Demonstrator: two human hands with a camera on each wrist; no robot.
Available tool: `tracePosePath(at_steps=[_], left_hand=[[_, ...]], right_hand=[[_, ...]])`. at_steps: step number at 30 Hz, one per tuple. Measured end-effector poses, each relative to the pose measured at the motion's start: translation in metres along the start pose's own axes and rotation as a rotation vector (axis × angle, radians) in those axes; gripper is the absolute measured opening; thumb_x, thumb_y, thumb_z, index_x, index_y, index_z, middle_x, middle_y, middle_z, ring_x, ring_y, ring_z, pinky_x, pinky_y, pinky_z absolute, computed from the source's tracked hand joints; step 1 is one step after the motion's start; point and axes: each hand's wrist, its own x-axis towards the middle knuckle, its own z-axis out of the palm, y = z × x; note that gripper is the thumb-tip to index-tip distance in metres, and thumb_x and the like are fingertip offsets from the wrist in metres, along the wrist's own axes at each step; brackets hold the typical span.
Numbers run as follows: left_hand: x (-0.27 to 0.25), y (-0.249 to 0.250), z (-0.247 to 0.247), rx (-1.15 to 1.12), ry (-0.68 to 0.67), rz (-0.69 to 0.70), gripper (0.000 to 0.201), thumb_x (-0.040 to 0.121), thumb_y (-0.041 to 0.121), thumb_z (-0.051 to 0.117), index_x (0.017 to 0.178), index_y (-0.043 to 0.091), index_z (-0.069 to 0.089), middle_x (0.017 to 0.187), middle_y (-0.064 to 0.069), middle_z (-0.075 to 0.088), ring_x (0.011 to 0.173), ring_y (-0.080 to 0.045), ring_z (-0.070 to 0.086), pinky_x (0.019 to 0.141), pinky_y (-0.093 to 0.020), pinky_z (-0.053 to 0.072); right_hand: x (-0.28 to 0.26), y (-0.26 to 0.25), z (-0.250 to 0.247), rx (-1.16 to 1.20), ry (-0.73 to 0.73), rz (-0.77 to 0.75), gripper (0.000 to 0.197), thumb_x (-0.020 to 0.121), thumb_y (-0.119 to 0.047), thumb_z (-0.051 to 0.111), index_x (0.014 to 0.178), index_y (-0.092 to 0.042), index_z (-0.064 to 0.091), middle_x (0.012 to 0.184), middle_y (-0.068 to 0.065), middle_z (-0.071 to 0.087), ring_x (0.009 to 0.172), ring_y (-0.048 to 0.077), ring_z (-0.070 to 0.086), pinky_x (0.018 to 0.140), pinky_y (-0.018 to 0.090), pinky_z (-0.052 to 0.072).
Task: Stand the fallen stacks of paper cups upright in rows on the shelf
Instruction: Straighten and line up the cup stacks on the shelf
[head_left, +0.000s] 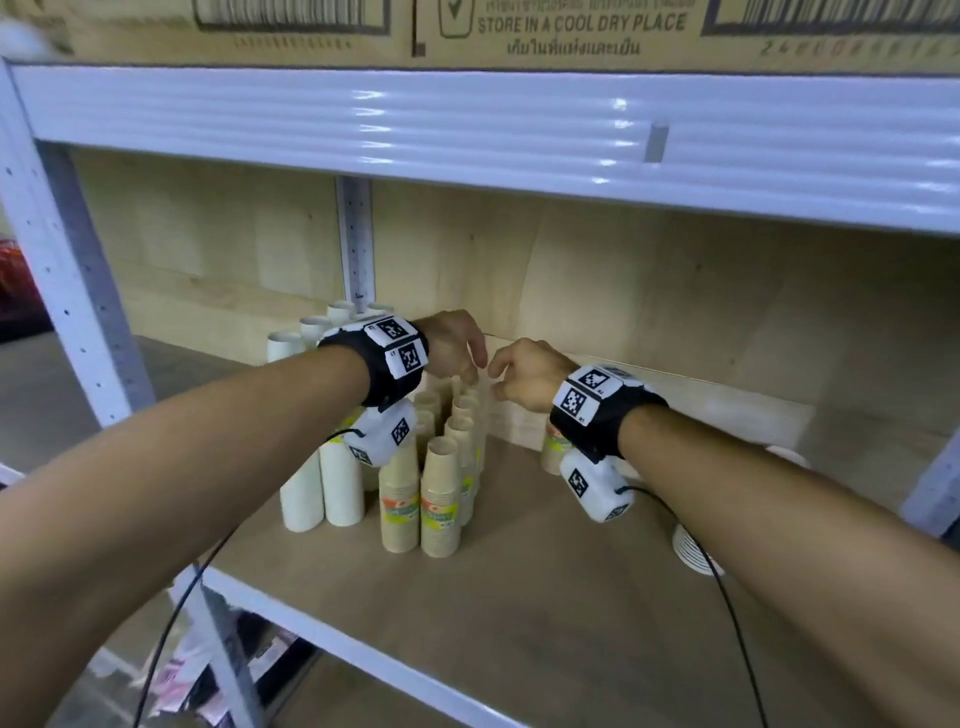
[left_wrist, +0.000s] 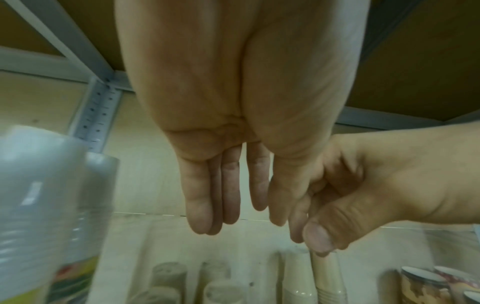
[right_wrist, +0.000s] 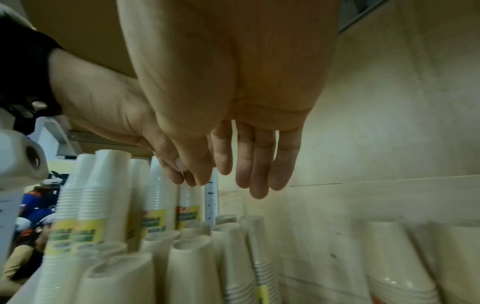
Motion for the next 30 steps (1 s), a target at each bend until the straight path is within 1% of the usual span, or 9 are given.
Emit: tracePosePath(at_steps=[3,5,7,10,11,14,18,24,30], left_hand=[[-0.021,-0.017,0.000,0.020,-0.039,-0.028,0.024,0.084,0.013,0.070,0.107,0.019,0.071,0.092,0.000,0.066,0.080,-0.018,0.063,0.059,-0.023,0.050],[-0.032,-0.028,0.003,0.038,-0.051,-0.041,0.027,0.082,0.011,0.069,0.106,0.021,0.074,0.097,-0.004,0.071,0.088,-0.022,0.068,0.070,-0.031,0.058],[-0.042,-0.035,0.007,0.032,-0.057,-0.054,0.026,0.080,0.011,0.071,0.104,0.021,0.075,0.098,-0.004,0.072,0.091,-0.024,0.069,0.075,-0.034,0.058],[-0.053,-0.044,0.011,0.017,-0.057,-0.062,0.025,0.081,0.011,0.072,0.105,0.018,0.074,0.087,0.002,0.066,0.075,-0.015,0.063,0.058,-0.024,0.051],[-0.055,-0.046,0.013,0.018,-0.055,-0.065,0.024,0.082,0.011,0.072,0.105,0.017,0.074,0.086,0.003,0.065,0.073,-0.013,0.061,0.057,-0.022,0.048],[-0.058,-0.054,0.020,0.028,-0.066,-0.090,0.029,0.080,0.010,0.072,0.108,0.016,0.074,0.101,-0.002,0.067,0.090,-0.019,0.064,0.071,-0.029,0.055],[-0.060,-0.061,0.030,0.034,-0.112,-0.103,0.031,0.077,0.012,0.076,0.107,0.018,0.074,0.104,-0.002,0.069,0.097,-0.022,0.067,0.079,-0.034,0.057],[-0.060,-0.069,0.041,-0.031,-0.121,-0.082,0.030,0.083,0.014,0.074,0.113,0.017,0.071,0.103,0.002,0.065,0.092,-0.018,0.062,0.063,-0.019,0.046],[-0.060,-0.069,0.047,-0.067,-0.132,-0.083,0.025,0.079,0.014,0.078,0.101,0.022,0.068,0.093,0.004,0.065,0.086,-0.017,0.065,0.052,-0.015,0.045]], right_hand=[[-0.007,-0.021,0.011,0.035,-0.051,-0.048,0.024,0.083,-0.028,0.072,0.106,-0.022,0.072,0.097,-0.002,0.062,0.093,0.018,0.062,0.073,0.023,0.045],[-0.013,-0.033,0.019,0.022,-0.103,-0.081,0.025,0.081,-0.028,0.074,0.104,-0.020,0.073,0.092,-0.005,0.062,0.089,0.016,0.061,0.063,0.021,0.042],[-0.016,-0.042,0.026,-0.010,-0.149,-0.108,0.029,0.079,-0.029,0.077,0.105,-0.017,0.072,0.090,-0.008,0.060,0.088,0.014,0.059,0.060,0.021,0.040],[-0.019,-0.053,0.038,-0.058,-0.187,-0.099,0.036,0.074,-0.033,0.080,0.106,-0.019,0.071,0.102,-0.005,0.064,0.090,0.015,0.061,0.067,0.024,0.048],[-0.019,-0.054,0.041,-0.067,-0.196,-0.097,0.036,0.074,-0.033,0.080,0.106,-0.019,0.071,0.107,-0.003,0.065,0.093,0.017,0.062,0.072,0.027,0.050],[-0.019,-0.058,0.047,-0.070,-0.202,-0.102,0.037,0.076,-0.032,0.080,0.107,-0.015,0.070,0.109,0.001,0.066,0.096,0.018,0.063,0.083,0.032,0.053],[-0.020,-0.060,0.049,-0.058,-0.189,-0.098,0.043,0.075,-0.028,0.081,0.111,-0.011,0.066,0.105,0.001,0.064,0.093,0.019,0.061,0.078,0.029,0.050],[-0.019,-0.060,0.054,-0.079,-0.198,-0.067,0.040,0.074,-0.027,0.082,0.107,-0.010,0.070,0.105,0.005,0.067,0.090,0.021,0.062,0.069,0.025,0.045],[-0.021,-0.062,0.053,-0.095,-0.223,-0.079,0.036,0.075,-0.028,0.082,0.103,-0.008,0.072,0.102,0.005,0.068,0.092,0.021,0.064,0.070,0.027,0.049]])
